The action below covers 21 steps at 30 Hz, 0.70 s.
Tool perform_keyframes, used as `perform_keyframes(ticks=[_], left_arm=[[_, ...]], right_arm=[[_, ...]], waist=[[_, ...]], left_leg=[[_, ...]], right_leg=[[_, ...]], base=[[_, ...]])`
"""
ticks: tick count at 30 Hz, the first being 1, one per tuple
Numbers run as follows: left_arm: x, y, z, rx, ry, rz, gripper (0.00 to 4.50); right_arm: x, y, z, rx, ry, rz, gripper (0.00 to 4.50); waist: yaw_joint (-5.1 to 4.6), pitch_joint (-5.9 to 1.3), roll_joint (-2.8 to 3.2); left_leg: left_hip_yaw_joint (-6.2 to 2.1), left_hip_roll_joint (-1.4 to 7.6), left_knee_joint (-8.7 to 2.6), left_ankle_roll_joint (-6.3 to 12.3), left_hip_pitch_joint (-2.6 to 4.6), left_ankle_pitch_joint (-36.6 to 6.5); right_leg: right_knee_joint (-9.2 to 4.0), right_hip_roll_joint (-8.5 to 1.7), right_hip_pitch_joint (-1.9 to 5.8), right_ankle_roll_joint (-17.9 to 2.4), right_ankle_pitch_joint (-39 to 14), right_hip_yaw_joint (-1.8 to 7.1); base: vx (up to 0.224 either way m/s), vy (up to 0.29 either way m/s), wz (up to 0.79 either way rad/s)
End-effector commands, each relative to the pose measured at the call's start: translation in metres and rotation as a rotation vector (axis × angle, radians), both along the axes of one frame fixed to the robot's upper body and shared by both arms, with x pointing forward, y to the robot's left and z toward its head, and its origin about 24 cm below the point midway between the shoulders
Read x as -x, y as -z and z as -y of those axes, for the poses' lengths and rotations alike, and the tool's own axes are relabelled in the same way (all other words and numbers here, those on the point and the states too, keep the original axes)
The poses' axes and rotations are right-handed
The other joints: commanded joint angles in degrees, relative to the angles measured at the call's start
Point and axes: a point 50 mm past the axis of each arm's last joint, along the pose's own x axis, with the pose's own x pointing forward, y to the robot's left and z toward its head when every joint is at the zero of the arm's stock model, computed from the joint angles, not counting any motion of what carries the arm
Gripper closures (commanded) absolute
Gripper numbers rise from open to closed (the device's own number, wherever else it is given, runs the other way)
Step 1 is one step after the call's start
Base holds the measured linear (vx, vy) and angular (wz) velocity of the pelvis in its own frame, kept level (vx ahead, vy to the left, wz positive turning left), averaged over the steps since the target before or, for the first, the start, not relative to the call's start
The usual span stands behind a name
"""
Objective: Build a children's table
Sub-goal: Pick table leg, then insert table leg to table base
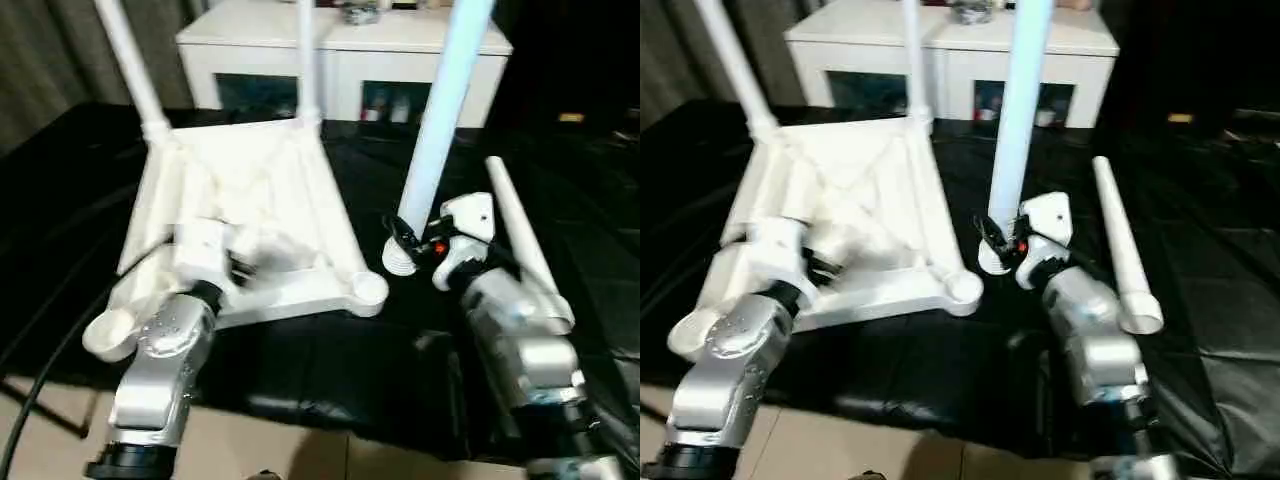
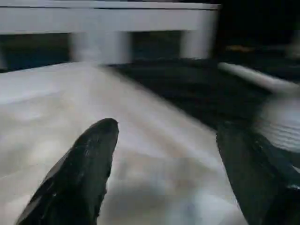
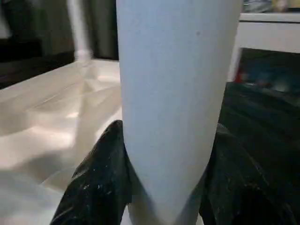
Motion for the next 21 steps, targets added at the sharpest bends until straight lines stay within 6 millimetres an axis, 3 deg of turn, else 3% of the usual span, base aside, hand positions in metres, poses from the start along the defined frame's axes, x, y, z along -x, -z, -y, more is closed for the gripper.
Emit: perform_keyframes(ticks=[1,3,4,6,10,14,17,20,21], left_arm=[[0.0,0.01,0.002,-0.067,0.16,-0.091,0.36],[-0.002,0.013,0.0,-0.096,0.222,-0.118,0.14],[-0.008,0.016,-0.003,-0.13,0.277,-0.147,0.07],[-0.012,0.017,-0.004,-0.171,0.302,-0.15,0.02],[-0.026,0.025,-0.011,-0.282,0.42,-0.224,0.26],[-0.033,0.025,-0.01,-0.342,0.508,-0.244,0.56],[-0.036,0.027,-0.009,-0.385,0.575,-0.255,0.87],[-0.041,0.029,-0.01,-0.418,0.596,-0.261,1.08],[-0.042,0.029,-0.011,-0.421,0.602,-0.264,1.18]], right_arm=[[-0.003,-0.008,-0.005,-0.001,-0.093,0.005,2.66],[-0.004,-0.01,-0.006,0.007,-0.13,-0.002,2.66],[-0.006,-0.011,-0.005,0.014,-0.179,-0.012,2.66],[-0.006,-0.012,-0.004,0.021,-0.204,-0.023,2.66],[-0.005,-0.016,0.001,0.085,-0.316,-0.03,2.66],[-0.002,-0.016,0.003,0.111,-0.374,-0.039,2.66],[-0.001,-0.016,0.004,0.116,-0.389,-0.043,2.66],[0.002,-0.015,0.004,0.121,-0.401,-0.04,2.66],[0.002,-0.015,0.005,0.122,-0.402,-0.039,2.66]], waist=[[-0.52,-3.19,-0.24],[-0.97,-2.81,-0.56],[-1.16,-2.61,-1.31],[-1.35,-2.48,-1.49],[-1.29,-2.91,-1.64],[-1.27,-3.44,-1.65],[-1.13,-3.5,-1.54],[-1.13,-3.41,-0.96],[-1.24,-3.31,-1.14]], left_leg=[[-1.12,4.76,-5.99,2.13,1.98,-8.12],[-0.65,4.75,-6.62,0.67,1.97,-12.28],[-0.23,4.72,-6.93,-0.6,2.46,-14.89],[0.12,4.67,-7.12,-1.13,2.76,-15.4],[0.51,4.85,-7.02,-0.16,2.32,-10.85],[0.59,5.08,-6.52,1.97,1.88,-5.29],[0.76,4.99,-6.21,3.71,1.84,-3.97],[0.67,5.2,-6.37,3.04,2.02,-6.07],[0.64,5.33,-6.56,2.49,2.04,-7.41]], right_leg=[[-3.89,-4.46,1.78,-13.39,-1.59,2.6],[-4.44,-4.54,1.77,-12.16,-6.39,2.67],[-5.13,-4.83,1.68,-11.53,-10.7,2.86],[-5.54,-5.07,1.6,-11.19,-13.39,2.95],[-5.11,-5.04,1.91,-11.03,-8.64,2.81],[-3.93,-5.25,2.3,-14.01,1.94,2.59],[-3.97,-5.31,2.31,-15.28,3.43,2.53],[-4.11,-5.4,2.27,-15.93,1.33,2.47],[-4.23,-5.4,2.34,-16.13,0.49,2.47]], base=[[-0.054,-0.013,0.02],[-0.054,-0.014,0.01],[0.0,0.0,0.0],[0.0,0.0,0.0],[0.0,0.0,0.0],[0.0,0.0,0.0],[0.0,0.0,0.0],[0.0,0.0,0.0],[0.0,0.0,0.0]])
